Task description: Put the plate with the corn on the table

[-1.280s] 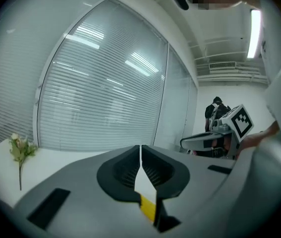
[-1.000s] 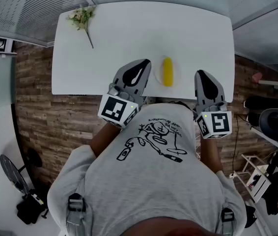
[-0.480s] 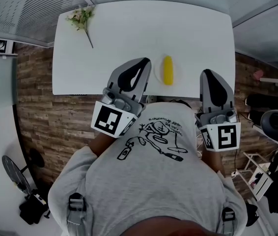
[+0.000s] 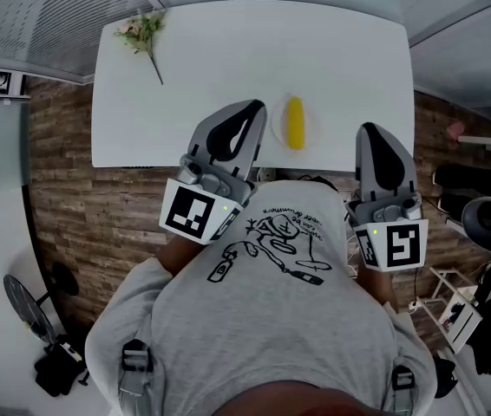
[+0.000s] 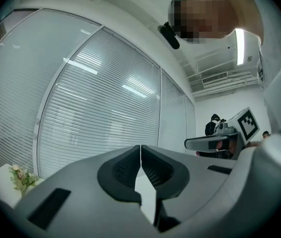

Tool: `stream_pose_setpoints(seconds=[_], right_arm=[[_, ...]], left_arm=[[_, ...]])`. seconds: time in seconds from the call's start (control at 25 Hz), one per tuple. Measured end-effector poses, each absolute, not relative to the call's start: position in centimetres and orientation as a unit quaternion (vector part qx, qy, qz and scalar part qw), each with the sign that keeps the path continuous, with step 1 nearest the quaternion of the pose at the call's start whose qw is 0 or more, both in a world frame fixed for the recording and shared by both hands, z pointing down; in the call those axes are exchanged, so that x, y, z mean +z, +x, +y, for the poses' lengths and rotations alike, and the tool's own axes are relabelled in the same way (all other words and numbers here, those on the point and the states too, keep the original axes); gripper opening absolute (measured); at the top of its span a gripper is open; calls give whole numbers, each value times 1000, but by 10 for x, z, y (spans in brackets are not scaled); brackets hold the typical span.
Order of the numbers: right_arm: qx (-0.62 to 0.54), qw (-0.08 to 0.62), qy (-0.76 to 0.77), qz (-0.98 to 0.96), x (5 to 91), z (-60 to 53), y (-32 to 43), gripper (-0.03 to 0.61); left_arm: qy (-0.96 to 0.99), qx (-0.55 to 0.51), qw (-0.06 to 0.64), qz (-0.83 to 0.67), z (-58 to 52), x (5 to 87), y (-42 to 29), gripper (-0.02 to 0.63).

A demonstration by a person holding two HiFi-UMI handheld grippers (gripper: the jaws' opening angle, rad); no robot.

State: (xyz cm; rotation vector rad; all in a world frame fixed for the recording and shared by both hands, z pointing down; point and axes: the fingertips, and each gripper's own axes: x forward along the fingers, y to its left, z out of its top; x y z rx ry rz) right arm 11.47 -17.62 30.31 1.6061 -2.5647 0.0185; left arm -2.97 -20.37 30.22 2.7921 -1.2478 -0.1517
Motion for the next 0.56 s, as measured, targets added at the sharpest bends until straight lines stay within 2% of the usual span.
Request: stream_pose_setpoints(seconds=[0.56], right_arm=[[2,61,533,-844,301,-174,115,11]], left_arm=[[911,-54,41,-407,-199,300,-29,24]])
